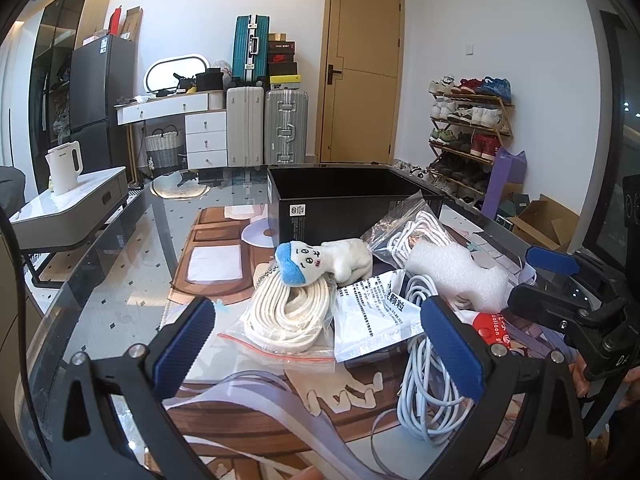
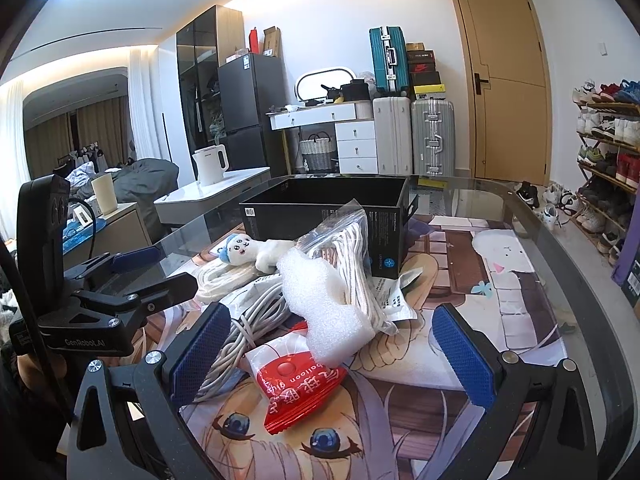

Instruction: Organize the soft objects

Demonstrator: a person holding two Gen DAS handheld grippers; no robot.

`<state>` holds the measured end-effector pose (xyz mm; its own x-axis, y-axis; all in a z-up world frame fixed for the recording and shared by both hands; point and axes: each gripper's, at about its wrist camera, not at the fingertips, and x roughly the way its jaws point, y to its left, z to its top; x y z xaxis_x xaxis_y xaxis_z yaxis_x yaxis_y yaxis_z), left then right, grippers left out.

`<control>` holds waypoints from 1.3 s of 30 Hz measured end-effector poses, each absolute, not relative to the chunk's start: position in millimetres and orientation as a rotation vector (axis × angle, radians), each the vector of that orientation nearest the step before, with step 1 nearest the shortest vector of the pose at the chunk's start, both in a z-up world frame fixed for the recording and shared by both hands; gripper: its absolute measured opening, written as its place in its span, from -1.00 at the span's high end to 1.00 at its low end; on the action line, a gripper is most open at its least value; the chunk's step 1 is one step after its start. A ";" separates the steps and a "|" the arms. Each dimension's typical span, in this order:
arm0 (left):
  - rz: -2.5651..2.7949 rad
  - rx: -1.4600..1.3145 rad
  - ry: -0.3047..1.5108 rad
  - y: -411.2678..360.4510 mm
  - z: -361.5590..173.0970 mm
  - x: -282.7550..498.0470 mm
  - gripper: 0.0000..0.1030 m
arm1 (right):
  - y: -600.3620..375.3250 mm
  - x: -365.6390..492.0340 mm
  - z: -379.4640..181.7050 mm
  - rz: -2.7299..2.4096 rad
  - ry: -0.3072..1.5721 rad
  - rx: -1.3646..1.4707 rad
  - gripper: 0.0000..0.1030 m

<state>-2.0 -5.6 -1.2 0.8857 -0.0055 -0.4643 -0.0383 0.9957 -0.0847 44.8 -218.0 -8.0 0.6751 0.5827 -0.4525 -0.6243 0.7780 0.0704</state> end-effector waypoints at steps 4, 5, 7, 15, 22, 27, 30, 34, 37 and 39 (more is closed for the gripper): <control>0.014 -0.093 0.484 -5.6 -0.8 -1.9 -1.00 | -217.8 45.4 -7.9 0.680 0.476 -0.091 -0.99; 0.013 -0.092 0.484 -5.6 -0.5 -2.1 -1.00 | -217.7 45.3 -7.9 0.681 0.476 -0.093 -0.99; 0.012 -0.090 0.486 -5.2 -0.6 -1.7 -1.00 | -217.5 45.1 -7.8 0.676 0.473 -0.096 -0.99; 0.012 -0.080 0.488 -5.5 0.1 -2.6 -1.00 | -217.8 45.1 -8.4 0.677 0.473 -0.096 -0.99; 0.011 -0.076 0.490 -6.7 -0.9 -2.1 -1.00 | -217.3 44.8 -8.5 0.675 0.472 -0.098 -0.99; 0.012 -0.078 0.489 -6.4 -1.3 -2.3 -1.00 | -217.5 44.8 -8.7 0.674 0.471 -0.097 -0.99; 0.011 -0.078 0.489 -6.7 -1.1 -2.2 -1.00 | -217.2 44.6 -8.6 0.674 0.471 -0.099 -0.99; 0.012 -0.076 0.493 -7.0 -1.0 -1.7 -1.00 | -217.5 44.8 -8.7 0.675 0.471 -0.100 -0.99; 0.013 -0.079 0.494 -6.5 -1.5 -1.5 -1.00 | -217.5 44.7 -8.9 0.674 0.472 -0.101 -0.99; 0.013 -0.078 0.495 -6.6 -1.7 -1.4 -1.00 | -217.4 44.7 -8.9 0.673 0.471 -0.103 -0.99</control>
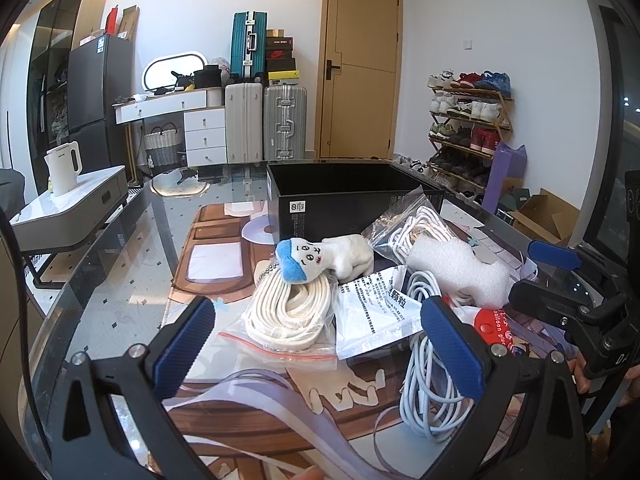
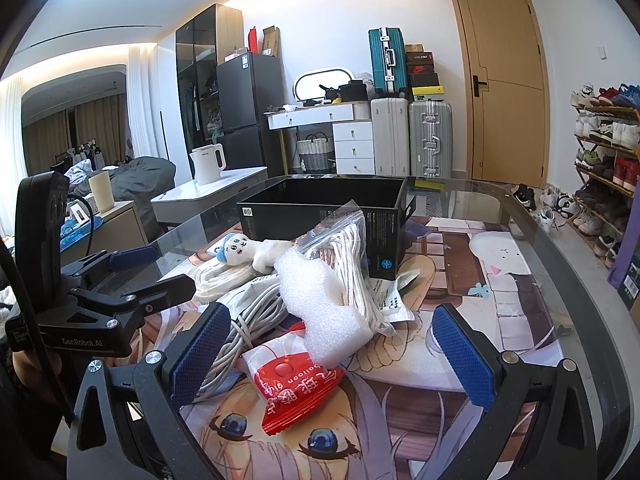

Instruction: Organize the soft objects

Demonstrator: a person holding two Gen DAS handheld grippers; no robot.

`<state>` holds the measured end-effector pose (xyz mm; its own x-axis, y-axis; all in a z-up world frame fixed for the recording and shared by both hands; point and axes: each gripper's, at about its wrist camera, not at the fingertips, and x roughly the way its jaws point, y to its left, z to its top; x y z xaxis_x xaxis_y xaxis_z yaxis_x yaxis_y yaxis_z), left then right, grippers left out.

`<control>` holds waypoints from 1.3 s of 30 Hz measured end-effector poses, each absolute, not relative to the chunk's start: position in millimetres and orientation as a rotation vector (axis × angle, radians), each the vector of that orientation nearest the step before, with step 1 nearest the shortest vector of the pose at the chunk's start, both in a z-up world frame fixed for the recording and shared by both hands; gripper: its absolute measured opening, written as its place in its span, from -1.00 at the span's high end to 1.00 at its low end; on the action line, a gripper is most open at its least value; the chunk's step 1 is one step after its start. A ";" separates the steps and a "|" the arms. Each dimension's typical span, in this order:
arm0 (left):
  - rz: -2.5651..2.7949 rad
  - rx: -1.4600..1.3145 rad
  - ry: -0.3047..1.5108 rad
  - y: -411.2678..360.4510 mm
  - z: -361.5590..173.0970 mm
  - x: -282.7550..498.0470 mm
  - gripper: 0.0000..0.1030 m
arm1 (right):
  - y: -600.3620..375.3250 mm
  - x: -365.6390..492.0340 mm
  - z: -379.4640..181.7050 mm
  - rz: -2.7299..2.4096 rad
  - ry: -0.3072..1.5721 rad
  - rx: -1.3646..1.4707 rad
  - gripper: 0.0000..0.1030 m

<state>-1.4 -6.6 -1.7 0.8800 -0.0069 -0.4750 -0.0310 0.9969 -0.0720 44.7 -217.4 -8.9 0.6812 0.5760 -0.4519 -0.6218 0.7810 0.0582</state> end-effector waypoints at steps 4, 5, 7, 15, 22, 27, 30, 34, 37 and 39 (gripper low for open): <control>0.017 -0.075 0.493 -6.0 -2.2 -1.3 -1.00 | -218.1 45.2 -9.5 0.673 0.469 -0.108 -0.99; 0.018 -0.075 0.493 -5.3 -1.9 -1.3 -1.00 | -218.0 45.1 -9.6 0.672 0.468 -0.109 -0.99; 0.017 -0.073 0.491 -4.8 -1.7 -1.4 -1.00 | -218.6 45.8 -8.9 0.672 0.467 -0.114 -0.99; 0.021 -0.080 0.491 1.8 4.0 -0.1 -1.00 | -214.3 49.7 -5.0 0.659 0.468 -0.174 -0.99; 0.042 -0.052 0.524 8.6 6.7 7.8 -1.00 | -212.4 61.0 -4.8 0.654 0.508 -0.224 -0.99; 0.048 -0.045 0.547 14.2 6.7 13.2 -1.00 | -212.8 73.6 -1.7 0.650 0.525 -0.257 -0.99; 0.050 -0.049 0.553 17.7 6.7 16.7 -1.00 | -207.0 76.2 -1.1 0.643 0.530 -0.288 -0.99; 0.057 -0.047 0.578 20.2 4.6 23.6 -1.00 | -200.4 80.6 -4.7 0.643 0.541 -0.332 -0.97; 0.067 -0.035 0.594 20.9 3.0 27.2 -1.00 | -190.4 80.6 -9.3 0.654 0.554 -0.349 -0.90; 0.063 -0.036 0.607 21.7 1.9 29.6 -1.00 | -188.0 82.2 -10.7 0.652 0.553 -0.363 -0.89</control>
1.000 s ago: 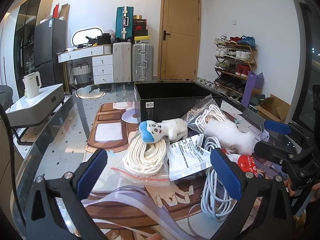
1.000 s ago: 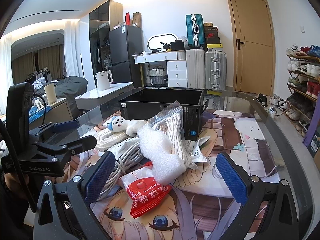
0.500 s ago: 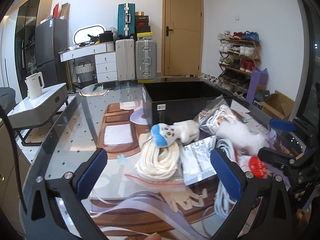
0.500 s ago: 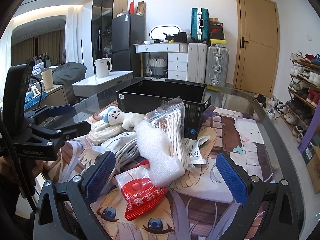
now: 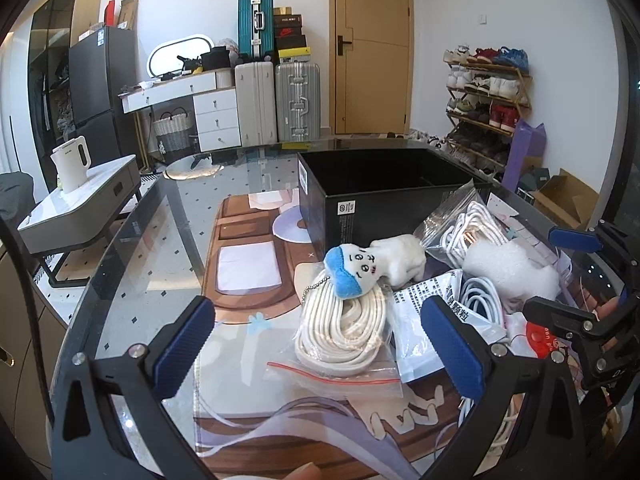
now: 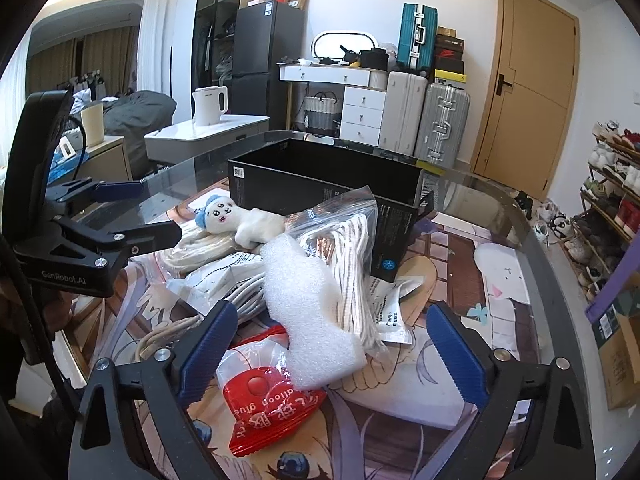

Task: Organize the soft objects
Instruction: 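Grasp the white foam sleeve with the right tool while the left tool grasps the bagged rope coil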

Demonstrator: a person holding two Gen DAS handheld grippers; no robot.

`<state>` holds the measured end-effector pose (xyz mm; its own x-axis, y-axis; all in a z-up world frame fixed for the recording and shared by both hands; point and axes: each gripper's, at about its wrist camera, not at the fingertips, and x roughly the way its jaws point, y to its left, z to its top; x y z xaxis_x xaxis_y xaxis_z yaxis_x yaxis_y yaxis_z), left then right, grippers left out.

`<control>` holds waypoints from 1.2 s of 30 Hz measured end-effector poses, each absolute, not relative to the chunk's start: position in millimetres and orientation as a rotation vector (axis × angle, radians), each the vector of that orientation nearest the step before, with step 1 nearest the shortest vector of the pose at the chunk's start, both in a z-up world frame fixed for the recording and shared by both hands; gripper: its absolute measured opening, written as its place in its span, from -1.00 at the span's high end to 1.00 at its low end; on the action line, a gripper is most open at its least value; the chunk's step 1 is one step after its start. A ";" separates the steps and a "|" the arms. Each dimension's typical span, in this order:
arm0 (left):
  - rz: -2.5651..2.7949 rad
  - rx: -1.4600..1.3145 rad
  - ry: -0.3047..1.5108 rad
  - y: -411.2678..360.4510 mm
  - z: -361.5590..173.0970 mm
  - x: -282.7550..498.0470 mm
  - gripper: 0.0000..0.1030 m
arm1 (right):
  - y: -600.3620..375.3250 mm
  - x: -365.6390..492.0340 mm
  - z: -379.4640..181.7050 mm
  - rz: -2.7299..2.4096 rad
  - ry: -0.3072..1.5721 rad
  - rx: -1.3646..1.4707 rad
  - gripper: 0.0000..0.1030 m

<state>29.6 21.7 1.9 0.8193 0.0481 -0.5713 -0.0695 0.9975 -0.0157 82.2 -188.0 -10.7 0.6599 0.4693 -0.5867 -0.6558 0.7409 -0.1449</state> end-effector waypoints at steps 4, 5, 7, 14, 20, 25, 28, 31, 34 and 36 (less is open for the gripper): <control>0.054 -0.070 0.641 27.9 0.5 36.7 -1.00 | -180.1 81.3 -12.9 0.651 0.557 -0.386 -0.83; 0.060 -0.075 0.651 29.3 0.0 38.7 -1.00 | -177.4 81.5 -12.4 0.651 0.559 -0.392 -0.81; 0.045 -0.077 0.659 30.6 -0.9 40.1 -1.00 | -174.5 82.9 -13.8 0.652 0.560 -0.404 -0.76; 0.036 -0.038 0.669 27.4 -2.1 45.8 -1.00 | -165.0 80.6 -18.4 0.655 0.553 -0.445 -0.50; 0.016 -0.060 0.728 32.2 -7.4 55.2 -0.98 | -162.2 79.1 -18.7 0.658 0.554 -0.471 -0.16; -0.011 -0.060 0.772 29.5 -12.8 59.4 -0.77 | -164.4 78.2 -17.4 0.667 0.550 -0.460 -0.01; -0.023 -0.064 0.796 28.5 -15.7 61.2 -0.67 | -167.1 78.5 -16.3 0.668 0.550 -0.448 0.08; -0.029 -0.064 0.818 27.7 -18.8 63.6 -0.57 | -168.8 78.3 -15.8 0.673 0.549 -0.437 0.14; -0.037 -0.063 0.844 25.5 -21.9 66.1 -0.57 | -169.3 77.5 -15.7 0.679 0.545 -0.432 0.15; -0.035 -0.065 0.855 25.5 -22.9 68.6 -0.57 | -169.3 78.0 -15.0 0.681 0.544 -0.430 0.15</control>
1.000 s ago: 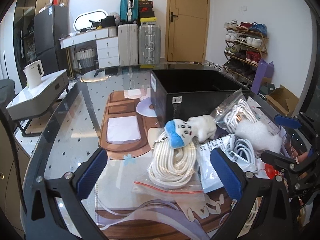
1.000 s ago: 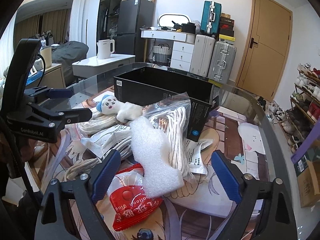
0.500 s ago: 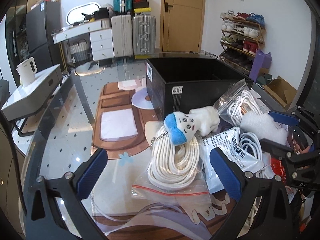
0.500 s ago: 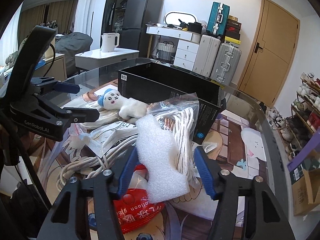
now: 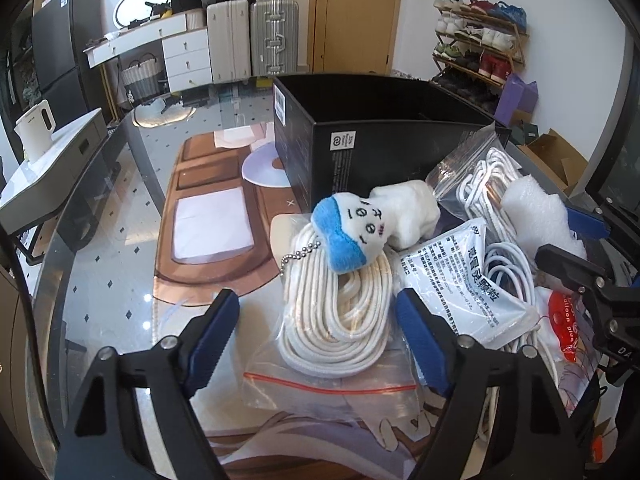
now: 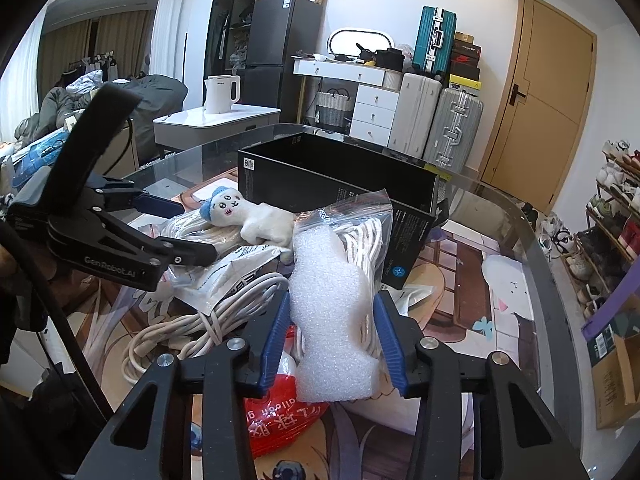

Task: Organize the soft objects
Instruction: 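Grasp the white foam sleeve with the right tool while the left tool grasps the bagged rope coil, then carry the foam sleeve and rope bag over the black box with both tools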

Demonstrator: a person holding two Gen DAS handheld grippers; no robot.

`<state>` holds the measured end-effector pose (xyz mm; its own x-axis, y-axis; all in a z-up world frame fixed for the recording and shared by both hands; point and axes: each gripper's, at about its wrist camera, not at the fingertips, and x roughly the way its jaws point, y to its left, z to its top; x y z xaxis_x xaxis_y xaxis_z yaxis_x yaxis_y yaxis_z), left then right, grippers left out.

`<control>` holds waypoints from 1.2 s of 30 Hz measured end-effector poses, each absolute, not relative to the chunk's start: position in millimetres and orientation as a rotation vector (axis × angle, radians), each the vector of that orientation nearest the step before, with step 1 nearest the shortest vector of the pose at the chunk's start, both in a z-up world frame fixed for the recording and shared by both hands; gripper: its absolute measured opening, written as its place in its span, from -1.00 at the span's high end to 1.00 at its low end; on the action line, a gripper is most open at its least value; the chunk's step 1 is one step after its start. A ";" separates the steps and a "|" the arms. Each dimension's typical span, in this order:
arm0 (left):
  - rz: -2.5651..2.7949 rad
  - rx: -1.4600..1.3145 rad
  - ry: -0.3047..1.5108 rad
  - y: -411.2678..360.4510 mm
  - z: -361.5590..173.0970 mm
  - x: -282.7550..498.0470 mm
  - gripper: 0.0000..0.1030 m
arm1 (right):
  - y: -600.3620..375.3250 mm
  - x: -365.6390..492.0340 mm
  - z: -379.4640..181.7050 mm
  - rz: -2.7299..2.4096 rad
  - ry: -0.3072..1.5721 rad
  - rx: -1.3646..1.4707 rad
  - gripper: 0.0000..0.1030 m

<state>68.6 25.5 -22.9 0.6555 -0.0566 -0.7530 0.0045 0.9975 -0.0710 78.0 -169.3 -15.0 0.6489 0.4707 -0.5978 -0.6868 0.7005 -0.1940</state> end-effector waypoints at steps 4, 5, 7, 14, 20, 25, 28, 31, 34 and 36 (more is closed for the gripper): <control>-0.032 -0.062 0.867 25.4 -23.0 70.3 -0.57 | -171.6 76.6 -15.5 0.689 0.545 -0.426 0.19; -0.032 -0.058 0.867 24.5 -22.9 69.8 -0.55 | -171.5 76.3 -15.5 0.690 0.544 -0.425 0.20; -0.037 -0.052 0.862 23.3 -22.1 69.0 -0.36 | -171.3 76.3 -15.5 0.695 0.545 -0.420 0.22; -0.066 -0.061 0.841 24.6 -17.9 60.6 0.21 | -174.0 73.8 -12.2 0.691 0.534 -0.402 0.23; -0.055 -0.075 0.833 28.9 -15.1 48.3 0.36 | -180.5 73.0 -9.3 0.682 0.524 -0.378 0.23; -0.050 -0.085 0.831 33.6 -14.1 36.2 0.38 | -184.5 70.0 -6.8 0.681 0.513 -0.370 0.24; -0.048 -0.094 0.829 35.6 -14.1 26.4 0.38 | -186.2 69.7 -5.3 0.678 0.510 -0.363 0.24; -0.052 -0.103 0.824 36.6 -13.5 18.4 0.38 | -187.6 69.7 -4.2 0.677 0.507 -0.358 0.24; -0.064 -0.108 0.811 35.9 -10.7 7.7 0.38 | -189.6 67.9 -2.4 0.675 0.501 -0.355 0.24; -0.074 -0.113 0.799 34.9 -6.6 2.4 0.38 | -189.8 67.2 -1.2 0.676 0.496 -0.353 0.24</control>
<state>2.4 34.9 -6.6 0.6954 -0.1086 -0.7103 0.0234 0.9914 -0.1287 67.2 -189.8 -1.2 0.6726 0.5046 -0.5413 -0.6679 0.7289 -0.1504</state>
